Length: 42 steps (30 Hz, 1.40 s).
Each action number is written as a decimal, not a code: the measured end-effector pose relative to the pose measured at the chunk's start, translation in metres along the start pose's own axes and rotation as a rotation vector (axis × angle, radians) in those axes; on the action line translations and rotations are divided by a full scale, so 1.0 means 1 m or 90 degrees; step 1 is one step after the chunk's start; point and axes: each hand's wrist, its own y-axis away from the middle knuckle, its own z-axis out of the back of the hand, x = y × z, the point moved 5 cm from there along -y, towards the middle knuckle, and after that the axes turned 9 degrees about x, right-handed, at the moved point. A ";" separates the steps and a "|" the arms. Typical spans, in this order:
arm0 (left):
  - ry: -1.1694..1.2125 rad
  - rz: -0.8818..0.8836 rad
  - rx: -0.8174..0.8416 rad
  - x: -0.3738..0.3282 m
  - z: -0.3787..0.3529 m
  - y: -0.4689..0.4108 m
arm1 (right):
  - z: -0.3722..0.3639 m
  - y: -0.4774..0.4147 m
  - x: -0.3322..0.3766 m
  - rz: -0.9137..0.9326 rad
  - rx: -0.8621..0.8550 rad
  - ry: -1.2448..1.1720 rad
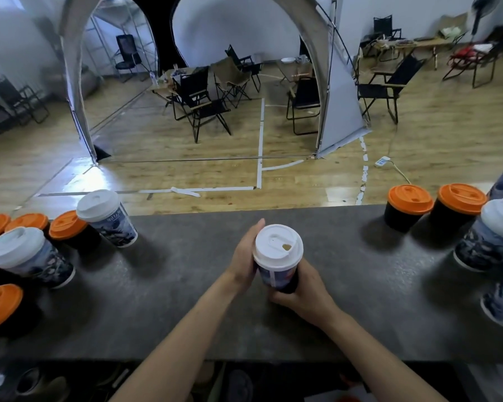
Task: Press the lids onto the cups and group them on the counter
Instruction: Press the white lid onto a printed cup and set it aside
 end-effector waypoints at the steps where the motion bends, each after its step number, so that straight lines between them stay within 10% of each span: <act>1: 0.003 0.014 0.012 0.001 0.001 -0.002 | -0.001 0.000 0.000 0.003 0.004 0.000; 7: -0.019 -0.108 -0.137 0.019 0.001 0.000 | -0.002 0.000 0.000 0.015 -0.028 -0.030; 12: -0.086 -0.028 0.007 0.001 -0.004 -0.006 | 0.002 0.001 -0.002 0.010 -0.027 -0.035; 17: -0.080 -0.115 -0.124 0.007 -0.003 0.009 | 0.000 0.001 0.002 -0.004 -0.042 -0.063; 23: -0.107 0.009 0.011 -0.001 0.001 -0.004 | 0.000 0.003 0.000 -0.002 -0.024 -0.028; 42: -0.047 -0.034 -0.106 0.013 0.006 -0.002 | -0.004 0.000 0.004 0.003 -0.018 -0.008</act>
